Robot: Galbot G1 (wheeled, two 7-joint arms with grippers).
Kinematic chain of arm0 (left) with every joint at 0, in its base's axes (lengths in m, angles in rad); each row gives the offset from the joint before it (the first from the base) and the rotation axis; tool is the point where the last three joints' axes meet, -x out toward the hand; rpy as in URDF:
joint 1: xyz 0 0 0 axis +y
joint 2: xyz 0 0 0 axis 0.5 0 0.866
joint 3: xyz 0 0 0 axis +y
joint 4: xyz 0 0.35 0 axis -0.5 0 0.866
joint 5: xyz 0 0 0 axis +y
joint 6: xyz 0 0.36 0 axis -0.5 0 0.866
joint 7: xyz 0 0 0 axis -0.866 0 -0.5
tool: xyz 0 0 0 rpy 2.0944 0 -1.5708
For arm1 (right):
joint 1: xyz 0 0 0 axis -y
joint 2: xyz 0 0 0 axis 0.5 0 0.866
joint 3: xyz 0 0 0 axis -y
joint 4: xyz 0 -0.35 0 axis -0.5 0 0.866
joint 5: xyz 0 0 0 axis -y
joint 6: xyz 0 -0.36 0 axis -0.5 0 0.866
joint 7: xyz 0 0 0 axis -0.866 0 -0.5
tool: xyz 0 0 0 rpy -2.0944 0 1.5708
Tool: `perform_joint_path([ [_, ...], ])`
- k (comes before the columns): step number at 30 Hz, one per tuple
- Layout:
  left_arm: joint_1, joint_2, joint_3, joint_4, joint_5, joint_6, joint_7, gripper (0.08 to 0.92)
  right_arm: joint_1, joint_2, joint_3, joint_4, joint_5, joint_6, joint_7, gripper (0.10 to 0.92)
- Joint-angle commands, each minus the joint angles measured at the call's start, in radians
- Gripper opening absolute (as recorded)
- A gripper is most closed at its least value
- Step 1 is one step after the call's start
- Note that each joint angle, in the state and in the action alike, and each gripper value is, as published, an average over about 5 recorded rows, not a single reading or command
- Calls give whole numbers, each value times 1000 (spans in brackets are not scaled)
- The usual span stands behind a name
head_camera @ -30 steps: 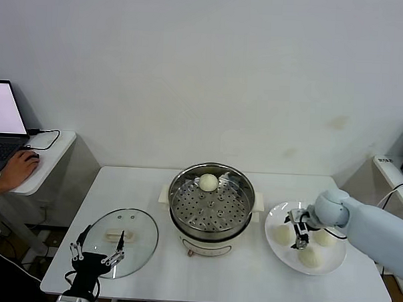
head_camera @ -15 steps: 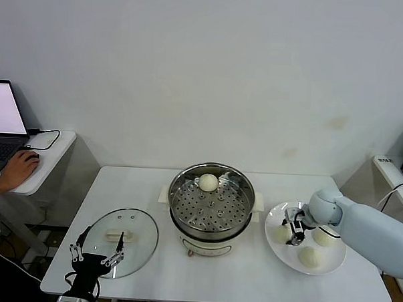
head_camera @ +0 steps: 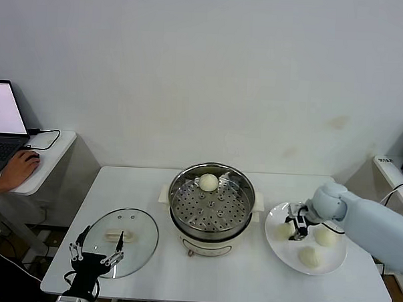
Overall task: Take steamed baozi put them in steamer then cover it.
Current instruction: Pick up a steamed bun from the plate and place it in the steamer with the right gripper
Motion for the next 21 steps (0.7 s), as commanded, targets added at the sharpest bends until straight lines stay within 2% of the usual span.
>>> perform_joint_path([
  [1, -1, 2, 2, -2, 0, 1, 0, 823, 191, -80, -52, 94, 87, -19, -15, 585],
  [5, -4, 9, 5, -3, -2, 0, 1, 823, 385, -94, -152, 163, 173, -52, -18, 588],
  [9, -10, 14, 6, -5, -4, 1, 1, 823, 616, -45, -299, 202, 271, -90, -2, 593],
  [15, -12, 18, 3, -11, -8, 2, 1, 823, 763, 131, -412, 249, 466, -189, 71, 601],
  [21, -16, 14, -3, -11, -14, 2, 1, 823, 678, 345, -401, 212, 592, -288, 182, 602],
])
